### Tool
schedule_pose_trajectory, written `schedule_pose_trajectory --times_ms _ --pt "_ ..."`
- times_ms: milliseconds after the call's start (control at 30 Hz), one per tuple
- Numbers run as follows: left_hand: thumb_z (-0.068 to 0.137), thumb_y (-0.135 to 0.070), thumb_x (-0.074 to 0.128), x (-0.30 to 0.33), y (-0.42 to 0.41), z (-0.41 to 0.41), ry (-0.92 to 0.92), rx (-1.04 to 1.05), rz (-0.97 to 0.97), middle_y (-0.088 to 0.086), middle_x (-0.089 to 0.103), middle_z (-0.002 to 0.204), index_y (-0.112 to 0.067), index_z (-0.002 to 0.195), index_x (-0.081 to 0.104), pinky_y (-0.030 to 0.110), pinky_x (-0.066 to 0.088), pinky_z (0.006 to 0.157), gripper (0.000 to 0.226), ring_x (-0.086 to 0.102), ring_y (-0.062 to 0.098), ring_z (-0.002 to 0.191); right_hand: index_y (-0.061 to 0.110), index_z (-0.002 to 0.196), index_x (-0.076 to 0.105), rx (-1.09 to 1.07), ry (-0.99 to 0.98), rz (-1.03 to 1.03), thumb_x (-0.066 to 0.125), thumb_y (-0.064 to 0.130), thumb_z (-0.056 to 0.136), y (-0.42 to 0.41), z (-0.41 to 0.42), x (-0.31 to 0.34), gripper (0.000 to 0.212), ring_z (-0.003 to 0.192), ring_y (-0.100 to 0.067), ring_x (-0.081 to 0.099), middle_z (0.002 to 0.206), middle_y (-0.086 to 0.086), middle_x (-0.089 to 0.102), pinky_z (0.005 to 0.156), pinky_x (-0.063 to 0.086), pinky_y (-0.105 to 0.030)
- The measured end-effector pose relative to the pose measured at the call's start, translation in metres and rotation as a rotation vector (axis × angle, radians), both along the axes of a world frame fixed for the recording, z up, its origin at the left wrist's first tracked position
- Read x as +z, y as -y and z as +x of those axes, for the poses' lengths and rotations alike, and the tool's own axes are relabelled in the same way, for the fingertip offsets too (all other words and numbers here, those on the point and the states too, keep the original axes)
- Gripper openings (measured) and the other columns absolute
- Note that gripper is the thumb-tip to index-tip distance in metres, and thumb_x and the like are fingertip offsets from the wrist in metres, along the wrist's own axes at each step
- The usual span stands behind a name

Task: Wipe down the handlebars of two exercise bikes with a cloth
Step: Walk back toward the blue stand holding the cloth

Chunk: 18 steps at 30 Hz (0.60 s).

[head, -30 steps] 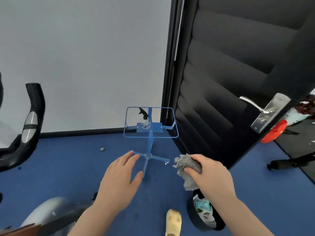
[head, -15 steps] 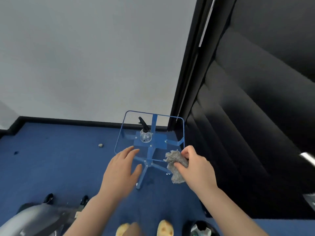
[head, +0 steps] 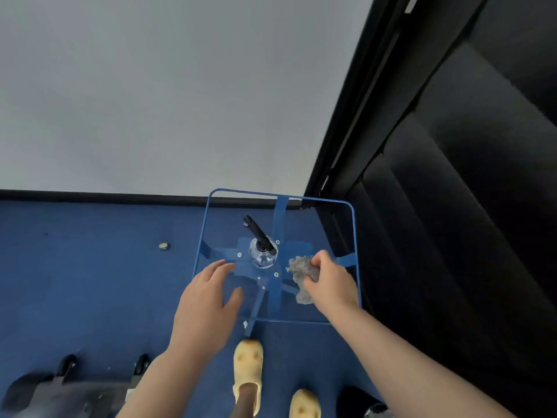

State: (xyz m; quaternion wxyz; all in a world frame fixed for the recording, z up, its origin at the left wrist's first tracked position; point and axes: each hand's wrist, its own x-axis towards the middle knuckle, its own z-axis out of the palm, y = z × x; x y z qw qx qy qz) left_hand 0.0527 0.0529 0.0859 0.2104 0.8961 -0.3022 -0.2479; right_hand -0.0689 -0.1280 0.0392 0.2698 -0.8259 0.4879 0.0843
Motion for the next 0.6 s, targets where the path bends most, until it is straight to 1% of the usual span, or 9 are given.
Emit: schedule_pose_trajectory --times_ms 67,167,233,333,467,600 --pt "0.092 -0.026 0.054 -0.013 0.007 0.013 -0.008 0.005 -0.001 -0.011 0.043 0.144 -0.024 0.133 0.050 0.031 0.035 0.105 0.041 0.046 0.016 0.125 0.024 0.103 0.046 -0.005 -0.006 -0.024 0.062 0.031 0.086 0.012 0.018 -0.020 0.025 0.076 -0.019 0.059 0.095 0.002 0.065 0.053 0.036 -0.027" --pt "0.092 -0.027 0.053 -0.033 0.018 0.029 -0.013 -0.021 0.009 -0.012 0.044 0.143 -0.025 0.133 0.050 0.029 0.033 0.105 0.041 0.041 0.014 0.130 0.023 0.103 0.046 -0.039 0.022 -0.056 0.065 0.031 0.085 0.025 0.040 -0.049 0.027 0.085 -0.019 0.060 0.101 0.003 0.062 0.058 0.042 -0.029" --pt "0.093 -0.028 0.052 -0.041 0.021 0.035 -0.021 -0.028 0.017 -0.012 0.042 0.144 -0.026 0.134 0.048 0.029 0.034 0.105 0.042 0.041 0.013 0.130 0.022 0.105 0.048 -0.063 0.028 -0.040 0.067 0.033 0.084 0.025 0.048 -0.066 0.030 0.095 -0.019 0.057 0.108 0.004 0.058 0.063 0.046 -0.030" --pt "0.093 -0.029 0.052 -0.053 0.022 0.041 -0.048 -0.010 0.030 -0.012 0.041 0.145 -0.026 0.135 0.048 0.029 0.034 0.106 0.042 0.041 0.013 0.130 0.019 0.113 0.053 -0.068 -0.038 0.048 0.067 0.036 0.084 0.020 0.054 -0.090 0.037 0.111 -0.020 0.048 0.119 0.001 0.054 0.074 0.046 -0.032" --pt "0.092 -0.029 0.052 -0.059 0.018 0.044 -0.076 -0.018 0.069 -0.012 0.041 0.146 -0.025 0.135 0.048 0.029 0.034 0.106 0.043 0.042 0.014 0.130 0.019 0.121 0.050 -0.061 -0.060 0.099 0.066 0.033 0.085 0.018 0.051 -0.099 0.042 0.115 -0.020 0.047 0.121 0.000 0.054 0.083 0.048 -0.035" --pt "0.092 -0.028 0.054 -0.055 0.020 0.046 -0.074 -0.015 0.073 -0.010 0.042 0.145 -0.024 0.134 0.049 0.032 0.036 0.105 0.042 0.047 0.017 0.124 0.019 0.127 0.049 -0.064 -0.064 0.124 0.065 0.032 0.086 0.020 0.044 -0.087 0.046 0.118 -0.020 0.047 0.128 0.000 0.051 0.088 0.048 -0.036"
